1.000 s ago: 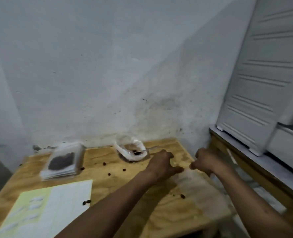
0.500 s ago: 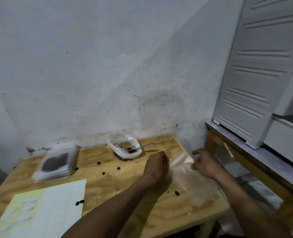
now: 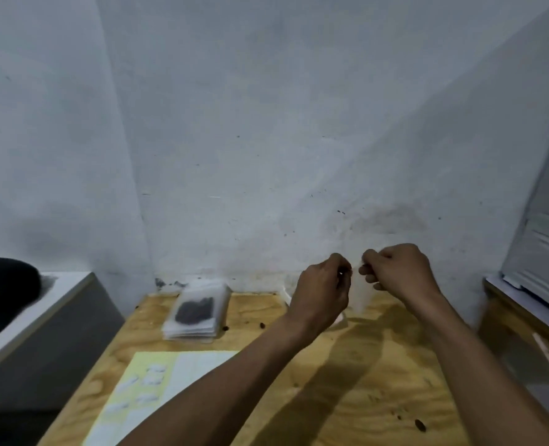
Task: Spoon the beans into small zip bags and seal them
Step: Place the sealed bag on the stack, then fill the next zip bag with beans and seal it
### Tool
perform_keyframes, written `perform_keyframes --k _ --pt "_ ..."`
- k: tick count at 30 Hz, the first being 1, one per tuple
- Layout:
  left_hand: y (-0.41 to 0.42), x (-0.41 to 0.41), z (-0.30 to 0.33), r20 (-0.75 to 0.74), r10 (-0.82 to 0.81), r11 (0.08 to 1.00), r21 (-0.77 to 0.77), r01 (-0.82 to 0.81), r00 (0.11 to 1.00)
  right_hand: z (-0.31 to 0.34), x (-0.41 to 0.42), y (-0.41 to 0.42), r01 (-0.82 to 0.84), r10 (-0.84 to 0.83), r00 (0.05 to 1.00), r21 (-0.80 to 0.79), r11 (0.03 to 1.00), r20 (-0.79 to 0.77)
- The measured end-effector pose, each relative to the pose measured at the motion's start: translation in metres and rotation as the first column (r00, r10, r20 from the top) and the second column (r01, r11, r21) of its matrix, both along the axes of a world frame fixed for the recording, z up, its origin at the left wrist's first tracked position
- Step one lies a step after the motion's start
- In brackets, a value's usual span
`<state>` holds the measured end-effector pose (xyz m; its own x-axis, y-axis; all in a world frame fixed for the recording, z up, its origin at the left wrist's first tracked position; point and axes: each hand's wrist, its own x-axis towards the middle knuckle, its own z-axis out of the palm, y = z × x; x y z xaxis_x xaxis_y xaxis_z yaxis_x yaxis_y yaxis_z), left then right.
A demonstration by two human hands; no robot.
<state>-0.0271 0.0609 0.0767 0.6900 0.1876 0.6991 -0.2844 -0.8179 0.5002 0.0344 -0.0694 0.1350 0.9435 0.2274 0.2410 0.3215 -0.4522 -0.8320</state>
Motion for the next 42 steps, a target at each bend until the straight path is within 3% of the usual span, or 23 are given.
perform_keyframes --k 5,10,14,17,21,24,28,31,33,35,39,42 --pt "0.023 -0.018 0.022 -0.115 -0.083 0.919 -0.394 0.031 0.990 -0.002 -0.001 0.023 -0.111 0.109 0.990 0.024 0.993 0.086" --pt "0.046 -0.018 0.032 -0.190 -0.262 0.801 -0.589 0.103 0.946 -0.002 -0.001 0.030 -0.227 0.227 0.974 0.068 0.971 0.019" --pt "0.057 -0.016 0.028 -0.264 -0.142 0.871 -0.491 -0.006 0.954 -0.005 -0.002 0.028 -0.265 0.270 0.962 -0.096 0.959 0.047" --pt "0.053 -0.012 0.021 -0.256 0.076 0.955 -0.258 -0.144 0.964 -0.010 -0.003 0.034 -0.251 0.271 0.960 -0.215 0.944 0.067" --pt "0.063 -0.002 0.016 -0.180 0.316 0.928 -0.143 -0.343 0.931 -0.017 -0.010 0.043 -0.226 0.237 0.971 -0.240 0.944 0.018" --pt "0.063 -0.007 0.016 -0.081 0.252 0.958 -0.119 -0.260 0.964 -0.018 -0.012 0.046 -0.211 0.206 0.975 -0.058 0.976 -0.084" --pt "0.058 -0.027 0.013 -0.004 -0.071 0.997 -0.042 0.071 0.997 -0.013 0.001 0.040 -0.195 0.253 0.943 0.258 0.946 -0.215" --pt "0.068 -0.029 0.016 -0.174 -0.168 0.977 0.104 0.188 0.970 -0.015 0.002 0.037 -0.236 0.269 0.955 0.226 0.945 -0.124" --pt "0.079 -0.025 0.017 -0.277 -0.090 0.922 0.341 0.185 0.957 -0.015 -0.003 0.036 -0.321 0.344 0.933 0.184 0.929 -0.105" --pt "0.087 -0.021 0.020 -0.334 -0.022 0.855 0.482 0.190 0.942 -0.013 -0.007 0.036 -0.404 0.412 0.906 0.094 0.910 -0.101" --pt "0.093 -0.017 0.015 -0.250 -0.018 0.866 0.480 0.140 0.968 -0.018 -0.008 0.036 -0.336 0.334 0.941 -0.013 0.942 -0.055" --pt "0.095 -0.018 0.006 -0.220 0.052 0.870 0.488 0.064 0.974 -0.028 -0.008 0.036 -0.134 0.137 0.980 -0.030 0.991 0.144"
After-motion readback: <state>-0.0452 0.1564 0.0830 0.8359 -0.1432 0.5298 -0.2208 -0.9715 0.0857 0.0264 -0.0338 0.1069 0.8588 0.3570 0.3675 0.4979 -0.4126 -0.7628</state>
